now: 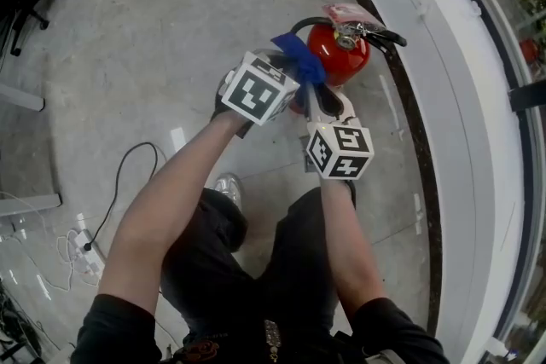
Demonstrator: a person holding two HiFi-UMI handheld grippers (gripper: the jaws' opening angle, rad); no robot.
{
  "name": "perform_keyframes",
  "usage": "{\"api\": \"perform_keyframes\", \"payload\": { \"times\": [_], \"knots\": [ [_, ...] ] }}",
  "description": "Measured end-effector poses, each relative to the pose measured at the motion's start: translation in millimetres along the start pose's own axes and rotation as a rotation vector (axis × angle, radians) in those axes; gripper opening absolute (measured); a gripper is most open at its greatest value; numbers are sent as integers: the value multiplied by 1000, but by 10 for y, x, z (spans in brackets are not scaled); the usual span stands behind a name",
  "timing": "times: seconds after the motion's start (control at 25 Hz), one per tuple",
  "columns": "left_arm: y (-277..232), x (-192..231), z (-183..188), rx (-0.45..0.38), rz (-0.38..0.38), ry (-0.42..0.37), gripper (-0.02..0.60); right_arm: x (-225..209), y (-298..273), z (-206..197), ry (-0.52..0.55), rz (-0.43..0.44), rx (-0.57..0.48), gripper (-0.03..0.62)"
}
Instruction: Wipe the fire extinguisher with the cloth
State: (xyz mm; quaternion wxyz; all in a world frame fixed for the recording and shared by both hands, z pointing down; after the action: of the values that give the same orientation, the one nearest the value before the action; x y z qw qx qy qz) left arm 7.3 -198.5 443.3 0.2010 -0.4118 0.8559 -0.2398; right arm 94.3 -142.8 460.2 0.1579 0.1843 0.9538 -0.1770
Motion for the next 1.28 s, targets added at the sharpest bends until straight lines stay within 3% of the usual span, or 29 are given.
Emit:
{"api": "perform_keyframes", "payload": {
  "times": [0.2,0.48,0.84,1.0,1.28],
  "knots": [
    [-126,254,95,-92,54,65,5,118,-122,21,9,-33,-8,49],
    [-235,335,149,-135,54,32,3,154,-250,31,28,-58,-9,50],
    [-508,178,-312,-1,72,78,3,-153,-270,-363,111,-65,122,50],
    [-536,-95,-449,63,24,26,3,-343,-77,-411,88,-82,114,49],
    [-530,-452,-316,74,-52,-28,3,-702,150,-225,62,-117,45,49]
  ]
}}
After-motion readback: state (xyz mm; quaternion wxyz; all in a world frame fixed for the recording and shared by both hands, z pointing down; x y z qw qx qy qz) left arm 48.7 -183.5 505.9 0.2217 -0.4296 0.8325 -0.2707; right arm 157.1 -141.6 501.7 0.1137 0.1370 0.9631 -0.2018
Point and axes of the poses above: the fingertips, and each gripper's own axes: y backward along the fingers, x to its left, z out of its top, the point moved 5 cm from there along y, backward along the fingers, and after that the axes turned 11 degrees about -y, right-handed, at the moved point
